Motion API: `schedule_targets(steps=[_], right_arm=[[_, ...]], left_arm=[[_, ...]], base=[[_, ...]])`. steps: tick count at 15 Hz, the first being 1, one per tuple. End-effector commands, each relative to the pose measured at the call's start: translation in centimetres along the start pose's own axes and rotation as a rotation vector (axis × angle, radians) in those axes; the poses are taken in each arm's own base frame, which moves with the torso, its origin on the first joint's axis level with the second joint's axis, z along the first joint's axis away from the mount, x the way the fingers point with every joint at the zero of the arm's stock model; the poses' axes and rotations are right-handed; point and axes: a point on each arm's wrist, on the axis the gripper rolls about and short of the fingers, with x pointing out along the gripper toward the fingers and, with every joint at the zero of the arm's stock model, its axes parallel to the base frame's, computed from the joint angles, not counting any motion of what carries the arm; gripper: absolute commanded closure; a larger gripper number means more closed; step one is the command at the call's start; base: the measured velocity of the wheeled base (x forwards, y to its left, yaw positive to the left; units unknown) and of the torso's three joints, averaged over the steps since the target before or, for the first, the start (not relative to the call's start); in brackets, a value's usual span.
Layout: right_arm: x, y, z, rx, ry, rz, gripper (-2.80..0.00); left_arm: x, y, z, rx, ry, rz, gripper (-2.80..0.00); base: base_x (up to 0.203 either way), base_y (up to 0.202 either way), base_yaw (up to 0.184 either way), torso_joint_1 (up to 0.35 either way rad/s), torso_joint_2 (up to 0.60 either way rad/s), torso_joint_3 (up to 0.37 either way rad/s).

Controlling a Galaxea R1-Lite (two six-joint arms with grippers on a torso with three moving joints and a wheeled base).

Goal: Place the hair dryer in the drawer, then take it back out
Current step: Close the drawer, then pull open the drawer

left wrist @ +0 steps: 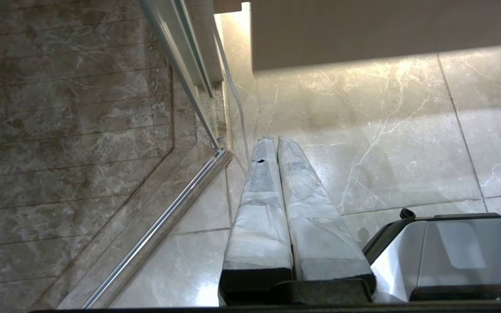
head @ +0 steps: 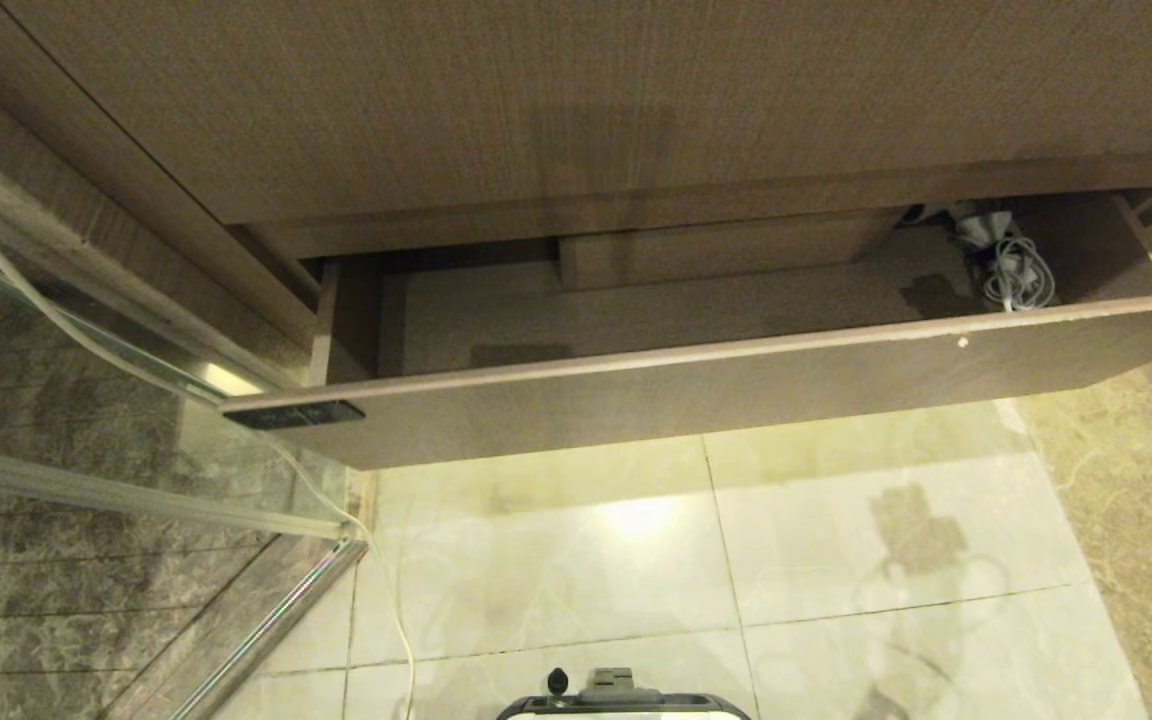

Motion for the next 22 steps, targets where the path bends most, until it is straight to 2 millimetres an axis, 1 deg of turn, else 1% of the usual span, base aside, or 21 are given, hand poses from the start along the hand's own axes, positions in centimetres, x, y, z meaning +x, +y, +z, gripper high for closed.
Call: schedule_targets(steps=[1, 3, 4, 6, 7, 8, 9, 10, 12, 14, 16, 19, 20, 22], right_arm=[[0.9, 0.0, -0.1, 0.002, -0.004, 0.006, 0.0], [1.8, -0.6, 1.0, 0.003, -0.048, -0.021, 0.0], [1.8, -0.6, 0.8, 0.009, -0.036, -0.018, 0.0], [0.0, -0.2, 1.3, 0.014, -0.022, -0.013, 0.0], [-0.8, 0.2, 1.3, 0.021, 0.003, -0.001, 0.0], [-1.1, 0.5, 1.0, 0.026, 0.02, 0.011, 0.0], [-2.1, 1.0, 1.1, 0.027, 0.024, 0.022, 0.0], [-3.7, 1.6, 1.3, 0.025, 0.021, 0.031, 0.0], [-6.6, 3.1, 0.4, 0.03, 0.037, 0.058, 0.0], [-9.6, 4.4, -0.1, 0.03, 0.017, 0.078, 0.0], [-13.2, 6.0, -1.1, 0.049, -0.023, 0.098, 0.0], [-17.8, 8.4, -4.2, 0.114, -0.074, 0.148, 0.0], [-19.6, 9.2, -5.5, 0.121, -0.115, 0.162, 0.0], [-22.5, 10.6, -9.2, 0.134, -0.193, 0.2, 0.0]], left_arm=[[0.0, 0.0, 0.0, -0.001, 0.001, -0.001, 0.0], [0.0, 0.0, 0.0, -0.001, 0.001, -0.001, 0.0], [0.0, 0.0, 0.0, -0.001, 0.001, -0.001, 0.0], [0.0, 0.0, 0.0, -0.001, 0.001, -0.001, 0.0], [0.0, 0.0, 0.0, -0.001, 0.001, -0.001, 0.0], [0.0, 0.0, -0.1, -0.001, 0.002, -0.001, 0.0], [0.0, 0.0, 0.0, -0.001, 0.001, -0.001, 0.0], [0.0, 0.0, 0.0, -0.001, 0.001, -0.001, 0.0], [0.0, 0.0, 0.0, -0.001, 0.001, -0.001, 0.0], [0.0, 0.0, 0.0, -0.001, 0.001, -0.001, 0.0], [0.0, 0.0, 0.0, -0.001, 0.001, -0.001, 0.0], [0.0, 0.0, 0.0, -0.001, 0.001, -0.001, 0.0], [0.0, 0.0, 0.0, -0.001, 0.0, -0.001, 0.0], [0.0, 0.0, 0.0, -0.001, 0.0, -0.001, 0.0]], base=[[0.0, 0.0, 0.0, 0.0, 0.0, 0.0], [0.0, 0.0, 0.0, 0.0, 0.0, 0.0], [0.0, 0.0, 0.0, 0.0, 0.0, 0.0], [0.0, 0.0, 0.0, 0.0, 0.0, 0.0], [0.0, 0.0, 0.0, 0.0, 0.0, 0.0], [0.0, 0.0, 0.0, 0.0, 0.0, 0.0], [0.0, 0.0, 0.0, 0.0, 0.0, 0.0], [0.0, 0.0, 0.0, 0.0, 0.0, 0.0], [0.0, 0.0, 0.0, 0.0, 0.0, 0.0], [0.0, 0.0, 0.0, 0.0, 0.0, 0.0], [0.0, 0.0, 0.0, 0.0, 0.0, 0.0], [0.0, 0.0, 0.0, 0.0, 0.0, 0.0], [0.0, 0.0, 0.0, 0.0, 0.0, 0.0], [0.0, 0.0, 0.0, 0.0, 0.0, 0.0]])
